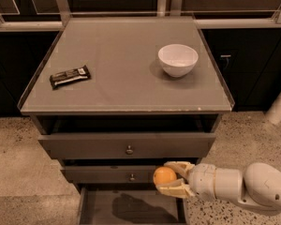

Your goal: Pick orange from bottom drawer and place on counter

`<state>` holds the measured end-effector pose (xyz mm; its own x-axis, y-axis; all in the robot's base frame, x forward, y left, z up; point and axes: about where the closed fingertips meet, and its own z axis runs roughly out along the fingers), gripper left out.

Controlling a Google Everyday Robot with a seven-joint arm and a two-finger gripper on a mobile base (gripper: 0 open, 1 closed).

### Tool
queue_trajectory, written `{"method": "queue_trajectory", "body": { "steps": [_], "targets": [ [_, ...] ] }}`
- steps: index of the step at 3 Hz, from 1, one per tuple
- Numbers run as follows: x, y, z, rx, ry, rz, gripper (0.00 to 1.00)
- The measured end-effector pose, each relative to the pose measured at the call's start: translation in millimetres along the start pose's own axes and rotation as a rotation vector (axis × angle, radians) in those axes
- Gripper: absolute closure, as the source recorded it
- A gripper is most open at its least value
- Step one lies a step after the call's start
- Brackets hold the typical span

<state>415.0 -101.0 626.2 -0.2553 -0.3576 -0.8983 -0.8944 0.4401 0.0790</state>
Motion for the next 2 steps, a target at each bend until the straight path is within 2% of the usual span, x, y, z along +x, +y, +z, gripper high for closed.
{"method": "queue_trajectory", "body": {
  "steps": [1, 2],
  "targets": [
    [-9, -2, -5, -0.001, 0.006, -0.017, 1.00],
    [-57, -10, -20, -0.008, 0.060, -0.075, 1.00]
  ]
}}
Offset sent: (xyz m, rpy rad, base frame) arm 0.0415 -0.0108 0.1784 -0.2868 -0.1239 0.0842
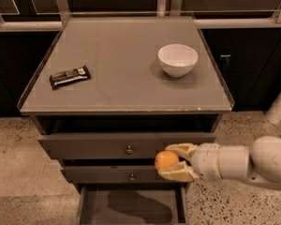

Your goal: Pick orange from bottom drawer and place on counter

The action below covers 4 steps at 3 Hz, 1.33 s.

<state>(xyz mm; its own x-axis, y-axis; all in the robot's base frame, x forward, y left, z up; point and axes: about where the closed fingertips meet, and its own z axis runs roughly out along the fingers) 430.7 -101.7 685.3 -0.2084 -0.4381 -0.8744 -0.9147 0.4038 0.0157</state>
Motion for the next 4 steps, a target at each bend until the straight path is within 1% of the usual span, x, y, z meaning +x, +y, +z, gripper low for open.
{"method": "queue_trajectory", "body": {
  "steps": [1, 2, 3, 4],
  "targets": [
    [-83, -25, -32, 0.038, 0.100, -0.113, 1.00],
    [-159, -54, -61, 0.098, 0.120, -0.231, 1.00],
    [-176, -61, -68, 0.118, 0.099, -0.249, 1.00],
    [-174, -60, -66, 0.115, 0.101, -0.248, 1.00]
  ]
}}
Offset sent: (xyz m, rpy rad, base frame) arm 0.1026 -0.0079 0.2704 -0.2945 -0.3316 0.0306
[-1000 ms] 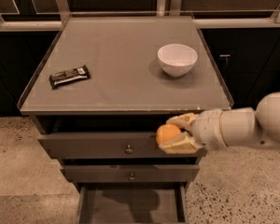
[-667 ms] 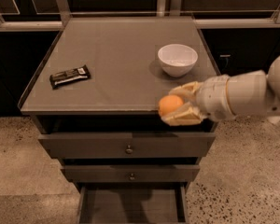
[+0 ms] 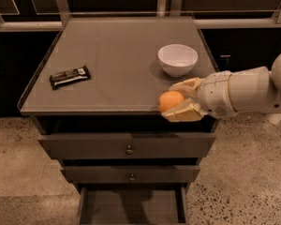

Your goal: Pick orange from bottom drawer and place on counter

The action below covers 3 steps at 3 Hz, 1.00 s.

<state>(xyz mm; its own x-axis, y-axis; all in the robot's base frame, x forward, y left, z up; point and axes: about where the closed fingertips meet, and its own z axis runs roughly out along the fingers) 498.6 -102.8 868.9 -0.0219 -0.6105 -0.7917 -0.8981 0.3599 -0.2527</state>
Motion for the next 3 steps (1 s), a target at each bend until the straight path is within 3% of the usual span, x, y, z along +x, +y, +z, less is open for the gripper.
{"method": "queue_trajectory", "body": {
  "steps": [1, 3],
  "targets": [
    [1, -25, 13, -0.011, 0.006, -0.022, 1.00],
    [1, -105, 79, -0.097, -0.018, -0.074, 1.00]
  ]
}}
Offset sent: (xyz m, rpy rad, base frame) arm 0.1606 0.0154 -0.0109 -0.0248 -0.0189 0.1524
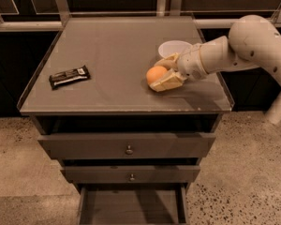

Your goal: Pick orange from bottom drawer and place on counter

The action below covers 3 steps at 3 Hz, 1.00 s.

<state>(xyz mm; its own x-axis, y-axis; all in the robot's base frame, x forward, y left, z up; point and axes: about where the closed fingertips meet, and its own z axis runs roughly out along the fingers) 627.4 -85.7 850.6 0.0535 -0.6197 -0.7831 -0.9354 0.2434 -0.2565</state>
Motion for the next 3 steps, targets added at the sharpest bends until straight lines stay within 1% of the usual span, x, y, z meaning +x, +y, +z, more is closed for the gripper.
{"method": "queue_trajectory", "body": {
  "steps": [1, 3],
  "targets": [
    [-9.4, -8.5, 2.0, 0.006, -0.016, -0.010, 0.81],
    [-9.1, -8.2, 2.3, 0.005, -0.015, -0.010, 0.34]
  ]
}}
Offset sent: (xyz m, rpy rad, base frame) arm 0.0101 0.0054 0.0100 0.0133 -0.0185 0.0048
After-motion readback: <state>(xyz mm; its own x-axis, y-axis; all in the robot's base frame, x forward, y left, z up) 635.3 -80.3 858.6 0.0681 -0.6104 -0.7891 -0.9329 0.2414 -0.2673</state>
